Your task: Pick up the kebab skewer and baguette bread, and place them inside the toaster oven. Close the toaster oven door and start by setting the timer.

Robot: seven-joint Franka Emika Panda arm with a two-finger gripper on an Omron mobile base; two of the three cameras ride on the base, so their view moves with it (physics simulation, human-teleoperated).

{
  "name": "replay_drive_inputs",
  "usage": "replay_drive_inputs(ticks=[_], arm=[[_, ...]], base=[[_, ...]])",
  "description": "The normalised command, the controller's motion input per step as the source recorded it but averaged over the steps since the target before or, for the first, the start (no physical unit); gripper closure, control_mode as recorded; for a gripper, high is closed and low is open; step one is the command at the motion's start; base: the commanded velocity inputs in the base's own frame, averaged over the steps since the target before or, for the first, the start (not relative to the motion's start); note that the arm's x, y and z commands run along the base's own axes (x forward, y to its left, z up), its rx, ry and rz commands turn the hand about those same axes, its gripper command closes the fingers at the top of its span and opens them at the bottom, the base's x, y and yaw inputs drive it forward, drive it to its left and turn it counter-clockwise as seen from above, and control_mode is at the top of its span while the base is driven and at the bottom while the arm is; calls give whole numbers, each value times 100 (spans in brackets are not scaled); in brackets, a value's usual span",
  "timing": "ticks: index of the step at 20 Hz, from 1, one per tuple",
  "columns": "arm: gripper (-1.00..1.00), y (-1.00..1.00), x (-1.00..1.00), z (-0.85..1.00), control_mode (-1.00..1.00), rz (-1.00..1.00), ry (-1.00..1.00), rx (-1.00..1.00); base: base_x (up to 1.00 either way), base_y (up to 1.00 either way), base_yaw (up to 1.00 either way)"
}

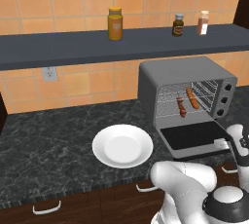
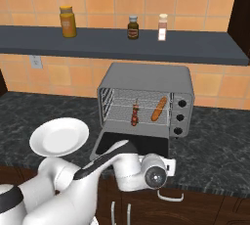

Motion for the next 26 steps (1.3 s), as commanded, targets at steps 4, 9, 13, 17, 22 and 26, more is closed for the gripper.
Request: replay_drive_inputs(ticks=[4, 9, 13, 17, 22, 26], arm=[[-100, -1, -46, -27, -100, -1, -14, 0], [-100, 0, -18, -26, -100, 0, -4, 0], [-100, 0, 0, -26, -100, 0, 0, 0], [-100, 0, 0, -27, -100, 0, 0, 0], [-100, 0, 0, -28, -100, 0, 0, 0], [-100, 0, 2, -9, -100, 0, 0, 0]], base=[[0, 0, 0], [0, 0, 0], [0, 0, 0], [0, 0, 0], [0, 0, 0], [0, 0, 0]])
